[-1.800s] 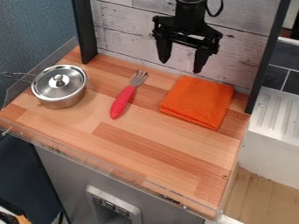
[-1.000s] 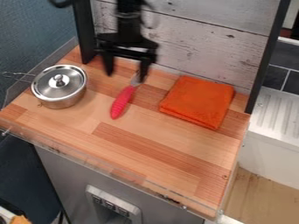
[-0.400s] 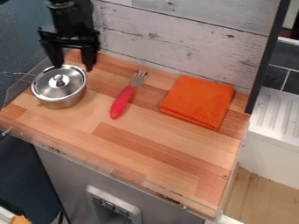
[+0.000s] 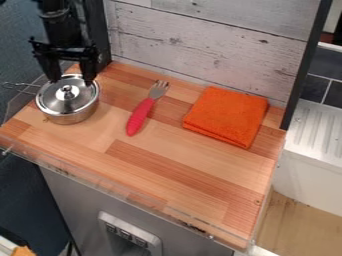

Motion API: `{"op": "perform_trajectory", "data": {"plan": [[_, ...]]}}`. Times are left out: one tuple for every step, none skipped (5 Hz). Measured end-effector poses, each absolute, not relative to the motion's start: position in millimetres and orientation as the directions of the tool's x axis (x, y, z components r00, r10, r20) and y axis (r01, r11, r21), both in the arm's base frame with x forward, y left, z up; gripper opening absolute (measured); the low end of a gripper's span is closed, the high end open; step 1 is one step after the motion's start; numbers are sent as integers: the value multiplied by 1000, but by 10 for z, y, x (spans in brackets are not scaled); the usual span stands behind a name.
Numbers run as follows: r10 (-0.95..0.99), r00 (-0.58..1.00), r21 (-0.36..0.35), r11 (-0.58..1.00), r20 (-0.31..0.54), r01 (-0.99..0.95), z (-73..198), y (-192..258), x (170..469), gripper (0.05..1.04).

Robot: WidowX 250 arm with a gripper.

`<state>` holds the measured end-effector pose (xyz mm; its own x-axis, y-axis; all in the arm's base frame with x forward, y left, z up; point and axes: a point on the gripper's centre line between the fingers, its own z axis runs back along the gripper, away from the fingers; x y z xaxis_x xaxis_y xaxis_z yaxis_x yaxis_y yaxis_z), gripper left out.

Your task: Remove the pot cover and put it on the orange cloth

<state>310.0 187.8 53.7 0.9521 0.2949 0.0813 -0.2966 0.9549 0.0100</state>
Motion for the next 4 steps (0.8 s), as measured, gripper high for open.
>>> {"op": "perform_trajectory", "data": {"plan": [[291, 954, 14, 956, 68, -293, 487, 1916, 3069, 999], [297, 952, 15, 954, 68, -299, 466, 1957, 3050, 945], [303, 952, 6, 953, 52, -304, 410, 1954, 3037, 658], [313, 949, 9, 950, 28, -313, 343, 1955, 3011, 365]]}}
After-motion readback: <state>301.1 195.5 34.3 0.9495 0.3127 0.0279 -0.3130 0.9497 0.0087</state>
